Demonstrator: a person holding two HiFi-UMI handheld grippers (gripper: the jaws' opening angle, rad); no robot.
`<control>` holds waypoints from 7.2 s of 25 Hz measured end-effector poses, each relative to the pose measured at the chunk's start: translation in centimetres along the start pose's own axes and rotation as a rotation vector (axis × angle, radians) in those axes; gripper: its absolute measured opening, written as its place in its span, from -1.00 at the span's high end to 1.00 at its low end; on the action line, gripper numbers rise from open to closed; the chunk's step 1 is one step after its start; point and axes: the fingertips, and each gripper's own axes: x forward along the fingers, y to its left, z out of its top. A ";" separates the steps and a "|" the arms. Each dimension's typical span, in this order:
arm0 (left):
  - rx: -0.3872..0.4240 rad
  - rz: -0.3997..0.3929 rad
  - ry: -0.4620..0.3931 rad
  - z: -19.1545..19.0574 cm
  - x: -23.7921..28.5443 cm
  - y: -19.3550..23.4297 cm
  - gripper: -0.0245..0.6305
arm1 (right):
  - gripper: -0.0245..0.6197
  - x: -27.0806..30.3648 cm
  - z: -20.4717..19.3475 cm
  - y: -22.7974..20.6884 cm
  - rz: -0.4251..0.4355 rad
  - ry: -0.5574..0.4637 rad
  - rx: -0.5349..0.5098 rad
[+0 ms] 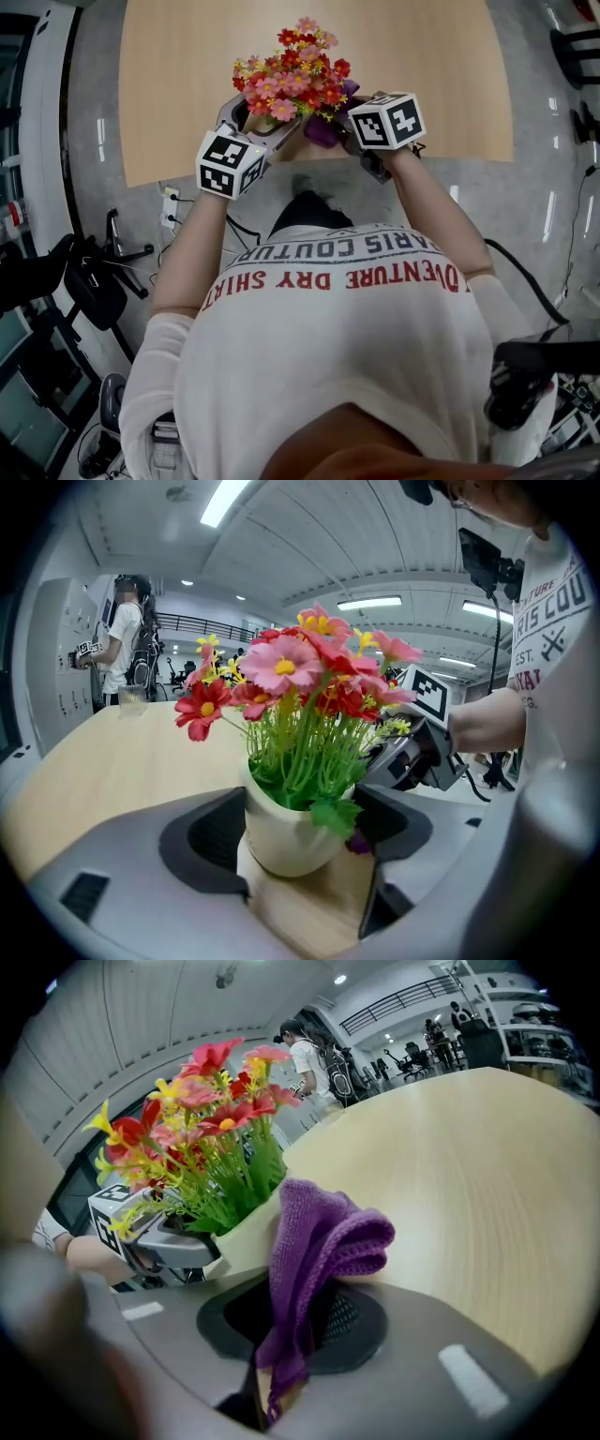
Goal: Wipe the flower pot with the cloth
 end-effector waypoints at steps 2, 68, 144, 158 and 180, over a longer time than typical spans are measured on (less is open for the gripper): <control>0.001 0.000 0.005 0.0 0.0 0.1 -0.20 | 0.73 0.1 0.0 -0.3 -0.005 0.016 0.008; -0.115 0.136 -0.120 0.0 -0.8 -0.3 -0.44 | 0.72 -4.3 1.5 -2.2 -0.042 -0.003 0.024; 0.130 -0.057 -0.004 0.0 2.5 1.3 -0.33 | 0.73 -1.3 3.6 -4.7 -0.022 0.008 0.055; -0.127 0.444 -0.169 1.3 1.0 -0.1 -0.34 | 0.73 -7.1 1.5 -2.4 -0.069 -0.062 0.053; 0.110 -0.012 -0.077 1.2 2.0 1.5 -0.34 | 0.72 -6.8 1.7 -1.6 0.012 -0.071 0.055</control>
